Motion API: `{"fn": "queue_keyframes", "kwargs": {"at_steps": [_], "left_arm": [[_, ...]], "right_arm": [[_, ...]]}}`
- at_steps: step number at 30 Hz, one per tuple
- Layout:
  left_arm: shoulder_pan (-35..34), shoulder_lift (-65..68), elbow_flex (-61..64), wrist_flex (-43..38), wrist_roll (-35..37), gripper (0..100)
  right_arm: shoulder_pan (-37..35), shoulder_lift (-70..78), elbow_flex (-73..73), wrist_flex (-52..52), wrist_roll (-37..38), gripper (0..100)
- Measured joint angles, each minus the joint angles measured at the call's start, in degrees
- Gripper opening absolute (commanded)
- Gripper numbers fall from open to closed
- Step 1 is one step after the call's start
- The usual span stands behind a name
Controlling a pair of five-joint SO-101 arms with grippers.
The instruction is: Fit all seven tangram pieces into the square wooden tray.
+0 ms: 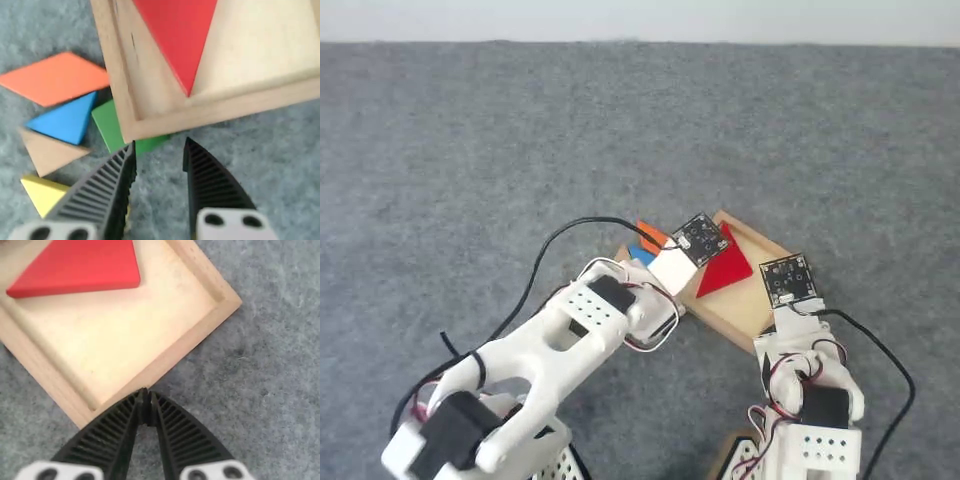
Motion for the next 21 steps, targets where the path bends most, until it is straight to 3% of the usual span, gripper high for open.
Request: {"fn": "queue_keyframes", "kwargs": {"at_steps": [10,21], "left_arm": [[-1.05,0.44,-0.09,-0.7,0.0,15],[-4.75,13.71,-13.19,3.08,1.58,15]], "right_arm": [[0.0,0.0,0.0,0.0,0.0,0.8],[-0.09,0.0,0.0,0.0,0.0,0.8]]}}
